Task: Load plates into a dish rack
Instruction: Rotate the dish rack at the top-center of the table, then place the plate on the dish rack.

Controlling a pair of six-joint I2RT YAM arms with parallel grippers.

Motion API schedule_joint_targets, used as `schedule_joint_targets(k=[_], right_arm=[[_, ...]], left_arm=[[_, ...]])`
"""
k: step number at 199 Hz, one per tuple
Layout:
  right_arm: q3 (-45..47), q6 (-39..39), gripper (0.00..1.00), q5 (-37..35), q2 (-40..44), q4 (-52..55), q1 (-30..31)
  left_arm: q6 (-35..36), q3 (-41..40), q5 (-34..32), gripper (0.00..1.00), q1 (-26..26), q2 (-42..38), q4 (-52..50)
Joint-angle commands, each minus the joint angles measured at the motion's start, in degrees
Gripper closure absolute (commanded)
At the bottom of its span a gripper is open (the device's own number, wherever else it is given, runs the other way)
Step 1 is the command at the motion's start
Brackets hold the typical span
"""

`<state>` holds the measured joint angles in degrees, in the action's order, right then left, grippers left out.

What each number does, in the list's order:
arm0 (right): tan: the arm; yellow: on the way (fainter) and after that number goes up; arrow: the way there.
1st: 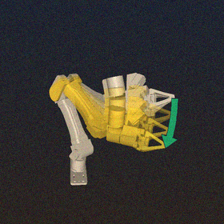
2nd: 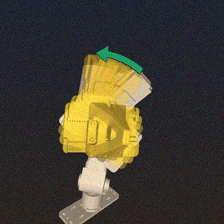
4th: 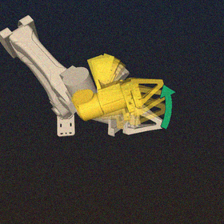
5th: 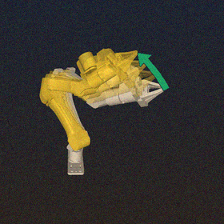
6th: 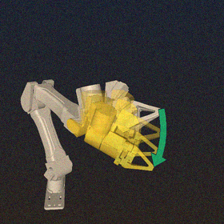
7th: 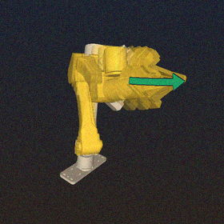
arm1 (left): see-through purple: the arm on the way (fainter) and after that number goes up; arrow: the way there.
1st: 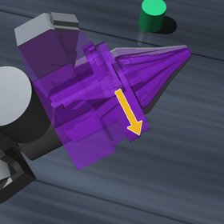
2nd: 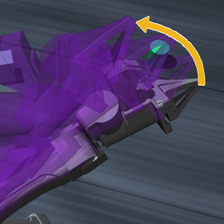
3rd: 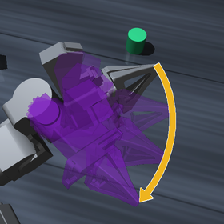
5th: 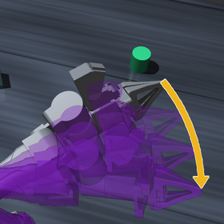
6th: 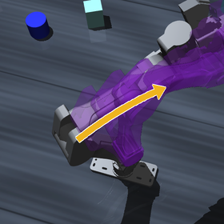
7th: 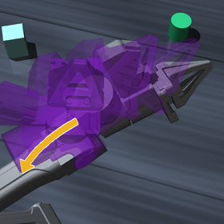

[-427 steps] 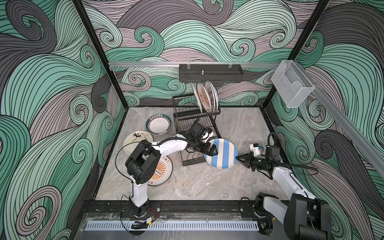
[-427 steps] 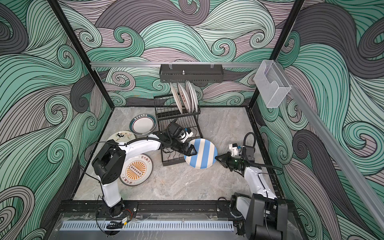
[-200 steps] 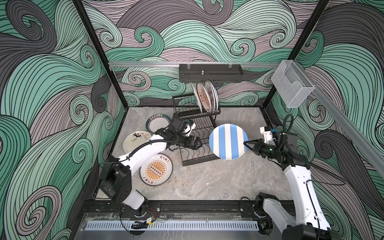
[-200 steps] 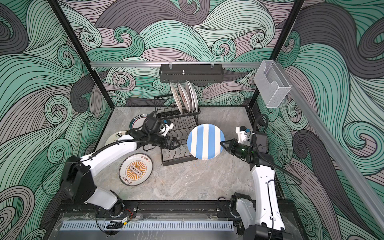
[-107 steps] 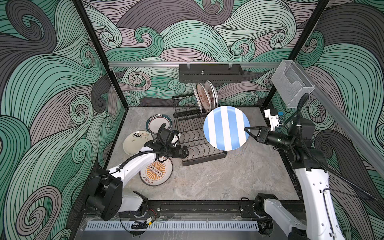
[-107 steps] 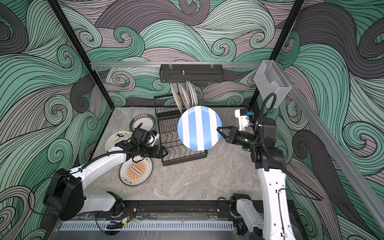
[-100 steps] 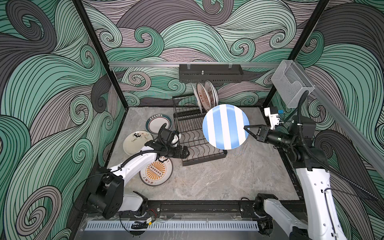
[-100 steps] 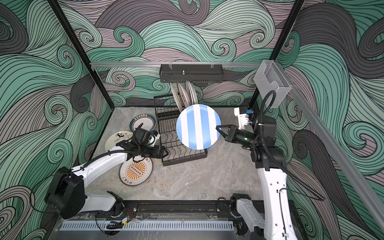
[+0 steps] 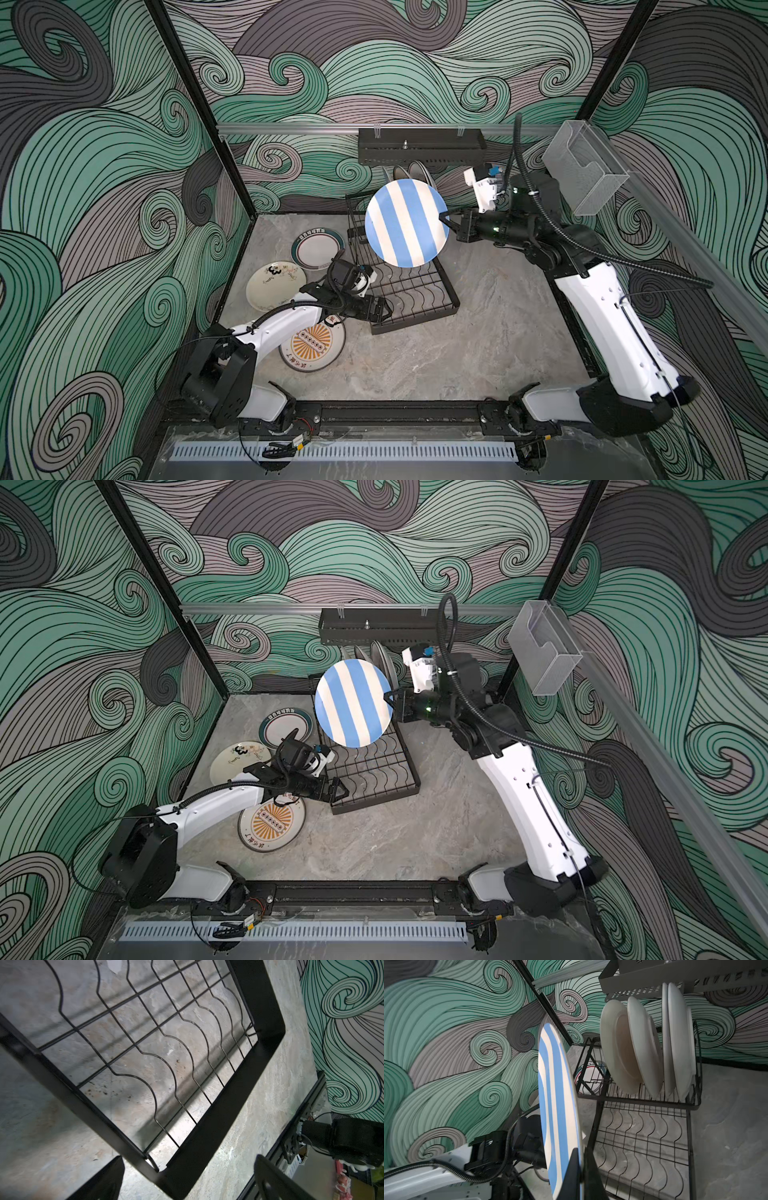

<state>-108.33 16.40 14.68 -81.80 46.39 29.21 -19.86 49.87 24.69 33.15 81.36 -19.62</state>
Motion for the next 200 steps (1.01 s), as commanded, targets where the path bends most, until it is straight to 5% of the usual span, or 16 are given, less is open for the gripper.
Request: schedule_joint_targets(k=[1,58,103,200], right_arm=[[-6.7,-4.4,1.0,-15.2,-3.7,1.2,3.8],[-23.3,-12.1,1.0,-40.1,-17.7,4.6,11.1],[-30.1,-18.0,1.0,-53.4,-25.4,5.3,14.8],[-42.9,-23.0,1.0,-61.3,-36.4,5.4,17.4]], left_arm=[[1.0,2.9,2.1,0.01,2.3,2.4,3.8],[0.7,3.0,-8.2,0.01,1.9,-2.8,-2.8],[0.3,1.2,-10.2,0.01,-0.8,-7.4,-5.1],[-1.9,-3.6,-8.2,0.01,-1.7,-10.7,-3.9]])
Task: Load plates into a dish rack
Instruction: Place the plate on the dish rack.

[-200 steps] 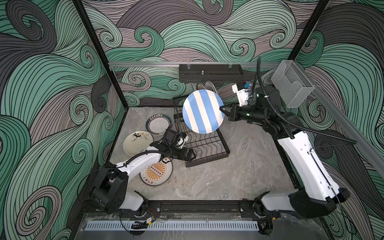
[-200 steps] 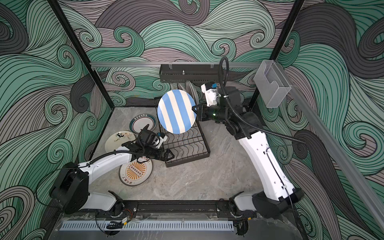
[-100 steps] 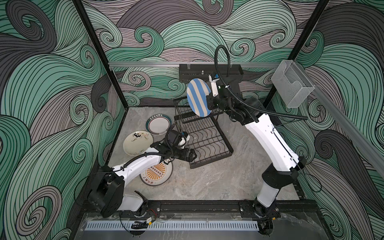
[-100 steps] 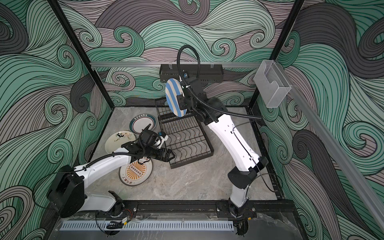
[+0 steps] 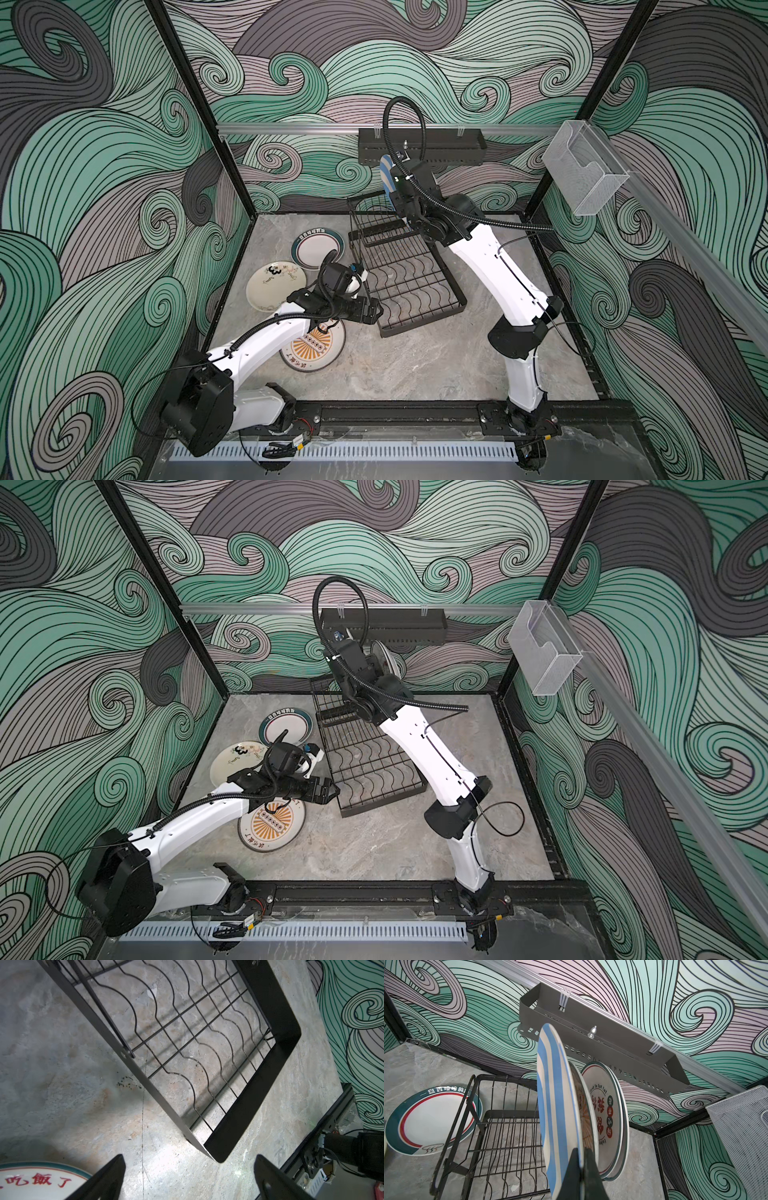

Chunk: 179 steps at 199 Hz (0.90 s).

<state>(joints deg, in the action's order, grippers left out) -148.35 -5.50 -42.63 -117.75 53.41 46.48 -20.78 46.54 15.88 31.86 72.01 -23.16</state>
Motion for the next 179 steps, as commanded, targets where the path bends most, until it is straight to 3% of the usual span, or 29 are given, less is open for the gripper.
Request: schedule_joint_targets(k=[1,179], right_arm=[[-2.9,-1.1,1.0,-4.1,-0.5,-1.6,0.2],[-3.7,5.9,1.0,-3.3,-5.4,1.4,-0.4]], left_arm=[[-1.0,-0.3,0.6,0.01,-0.4,-1.3,-0.4],[-0.4,-1.2,-0.6,0.01,-0.9,-2.4,-2.1]])
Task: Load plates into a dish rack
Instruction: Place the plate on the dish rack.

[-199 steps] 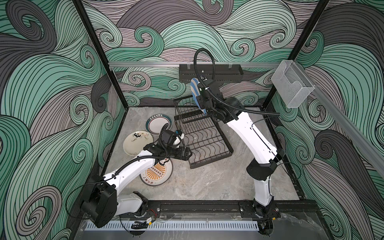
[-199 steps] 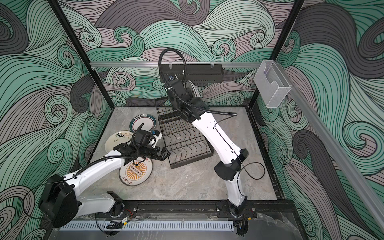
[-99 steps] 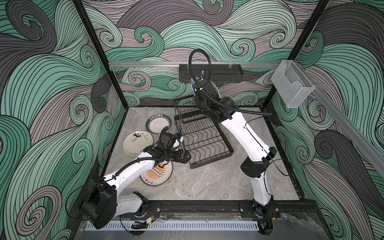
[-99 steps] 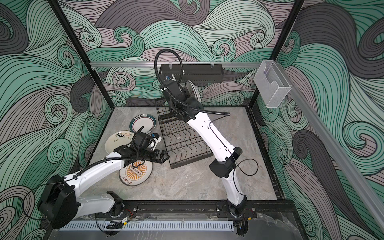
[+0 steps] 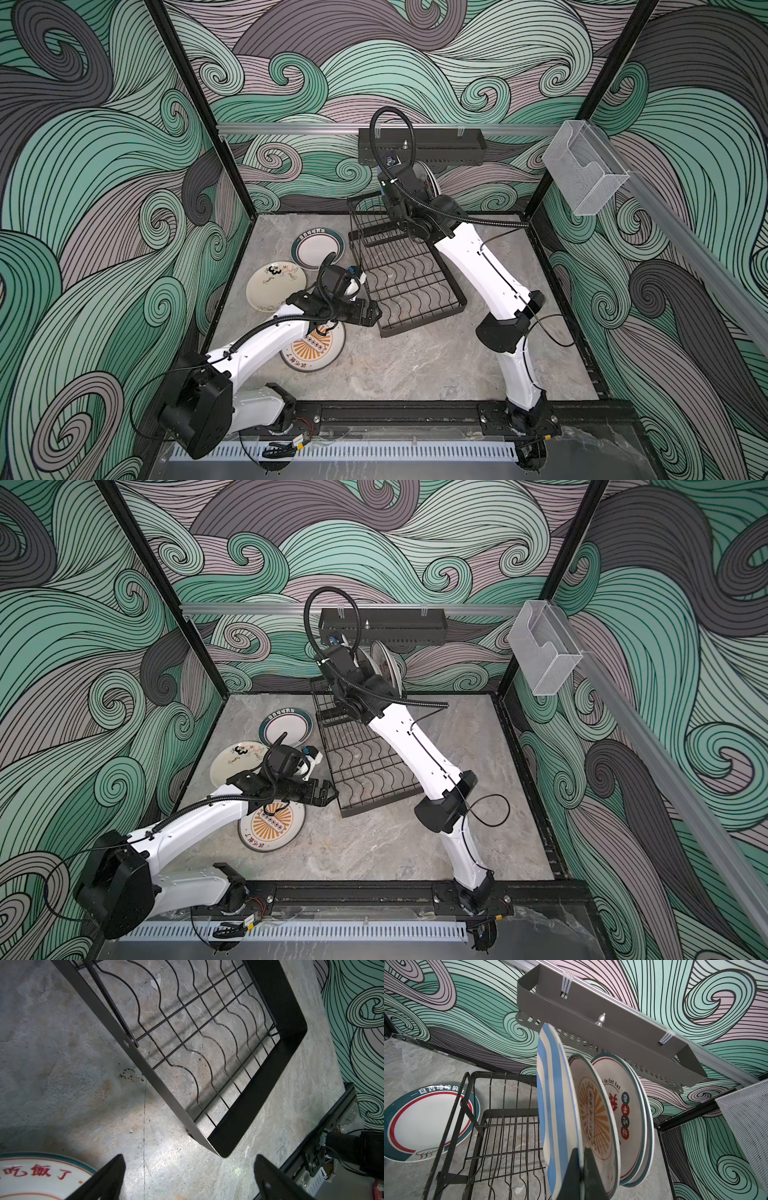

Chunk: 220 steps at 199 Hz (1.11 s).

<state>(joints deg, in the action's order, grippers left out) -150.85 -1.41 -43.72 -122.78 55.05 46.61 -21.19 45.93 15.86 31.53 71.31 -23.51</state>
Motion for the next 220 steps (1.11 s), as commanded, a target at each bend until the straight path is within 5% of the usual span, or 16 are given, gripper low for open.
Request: schedule_joint_targets(k=[1,78,220], right_arm=[[-1.2,1.8,1.0,-2.3,-0.4,-0.2,-0.5],[-1.7,1.7,1.0,-4.4,1.1,1.0,-2.3],[0.0,7.4,1.0,2.4,-2.4,1.7,-4.8]], left_arm=[[0.1,-0.6,-0.6,0.01,-0.6,-1.7,-1.8],[0.1,-0.6,-0.9,0.01,-1.0,-1.9,-2.2],[-0.1,-0.9,-1.5,0.01,-1.5,-3.2,-3.2]])
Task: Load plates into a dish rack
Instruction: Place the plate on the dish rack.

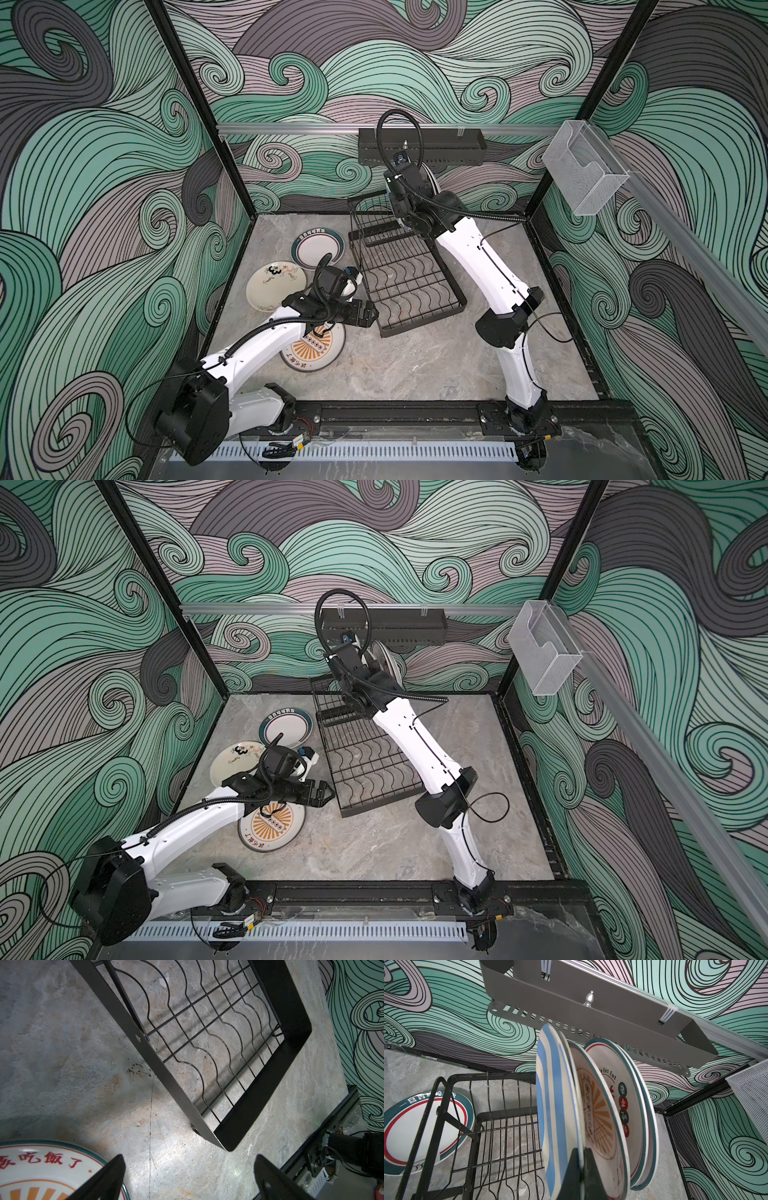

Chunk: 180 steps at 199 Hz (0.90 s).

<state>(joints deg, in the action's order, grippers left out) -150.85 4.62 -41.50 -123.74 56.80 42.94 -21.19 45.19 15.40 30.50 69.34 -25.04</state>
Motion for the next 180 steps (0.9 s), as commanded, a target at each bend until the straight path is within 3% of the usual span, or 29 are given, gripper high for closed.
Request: schedule_joint_targets(k=[1,13,42,121,180], right_arm=[[0.0,1.4,1.0,0.2,-1.5,0.0,-1.2],[-0.1,1.4,1.0,1.0,-1.6,0.0,-1.1],[-0.3,1.0,0.82,2.0,-1.9,0.3,-1.4],[-1.8,-2.0,0.63,3.0,2.0,1.1,-2.0],[2.0,-1.6,0.33,17.4,11.8,1.9,-2.1]], left_arm=[[-0.2,-0.1,-1.1,0.01,-0.5,-1.3,-1.6],[0.0,0.0,-1.3,0.01,-0.5,-1.3,-1.8],[-0.1,0.4,-2.5,0.01,-1.0,-1.2,-3.0],[-0.2,2.5,-5.2,0.01,-2.9,-2.1,-5.7],[-0.2,4.9,-8.9,0.01,-8.4,-4.3,-9.2]])
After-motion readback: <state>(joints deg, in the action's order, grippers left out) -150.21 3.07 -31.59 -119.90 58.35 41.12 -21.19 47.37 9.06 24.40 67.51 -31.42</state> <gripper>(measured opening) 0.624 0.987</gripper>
